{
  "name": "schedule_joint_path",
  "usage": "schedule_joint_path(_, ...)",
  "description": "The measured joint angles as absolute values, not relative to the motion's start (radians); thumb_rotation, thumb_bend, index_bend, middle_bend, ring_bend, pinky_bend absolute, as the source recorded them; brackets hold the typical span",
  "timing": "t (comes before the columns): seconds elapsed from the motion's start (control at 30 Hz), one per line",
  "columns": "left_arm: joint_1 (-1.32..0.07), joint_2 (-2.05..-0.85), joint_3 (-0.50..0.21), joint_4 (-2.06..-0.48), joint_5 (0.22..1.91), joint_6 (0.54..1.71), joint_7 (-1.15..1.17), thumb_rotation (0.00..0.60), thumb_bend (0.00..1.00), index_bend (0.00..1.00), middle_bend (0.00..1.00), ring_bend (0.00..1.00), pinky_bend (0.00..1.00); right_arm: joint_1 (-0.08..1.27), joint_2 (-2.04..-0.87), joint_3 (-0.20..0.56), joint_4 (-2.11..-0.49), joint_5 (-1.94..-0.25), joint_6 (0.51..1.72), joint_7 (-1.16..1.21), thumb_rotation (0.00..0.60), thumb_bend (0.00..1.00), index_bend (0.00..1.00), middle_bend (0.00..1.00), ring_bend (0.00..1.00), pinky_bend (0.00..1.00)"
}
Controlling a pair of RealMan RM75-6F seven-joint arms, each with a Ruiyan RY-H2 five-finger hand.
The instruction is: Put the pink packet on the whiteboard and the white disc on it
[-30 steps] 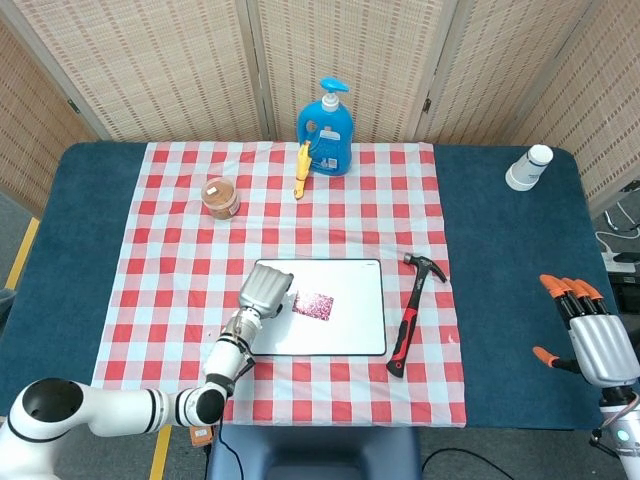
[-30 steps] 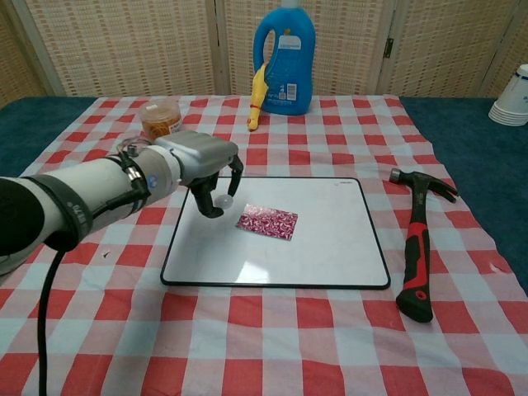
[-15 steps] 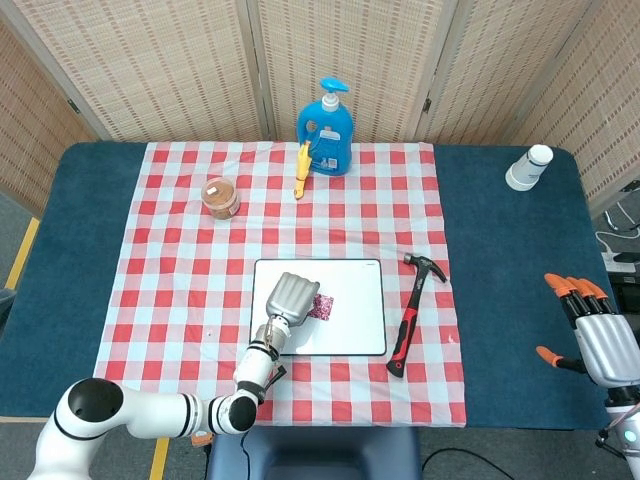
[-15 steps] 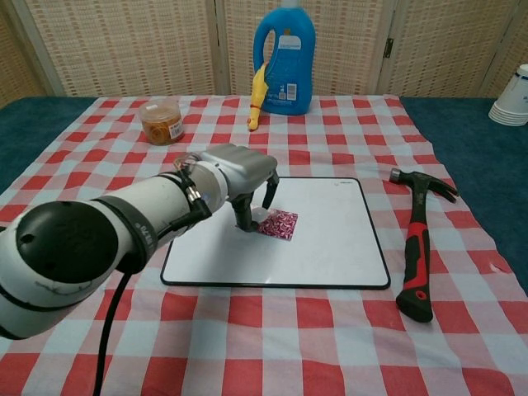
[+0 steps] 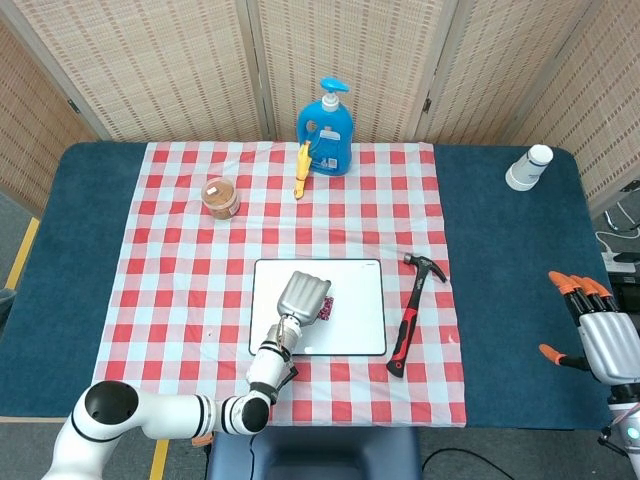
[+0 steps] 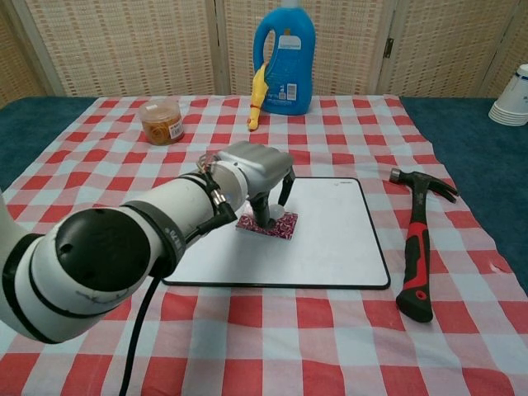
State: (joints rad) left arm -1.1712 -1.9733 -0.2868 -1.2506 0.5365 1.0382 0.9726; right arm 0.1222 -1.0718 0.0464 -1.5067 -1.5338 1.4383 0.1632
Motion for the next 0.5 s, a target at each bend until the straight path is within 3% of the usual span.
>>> schedule_joint_path(0.5, -1.159, -1.964, -0.281, -1.244, 0.538, 1.017, 0.969, 0.600, 0.27, 0.44, 1.00, 1.00, 1.00, 0.123, -1.073, 0.049, -1.505, -1.533, 1.437, 0.161, 0.600, 0.02, 0.06, 0.12, 0.05, 0.13)
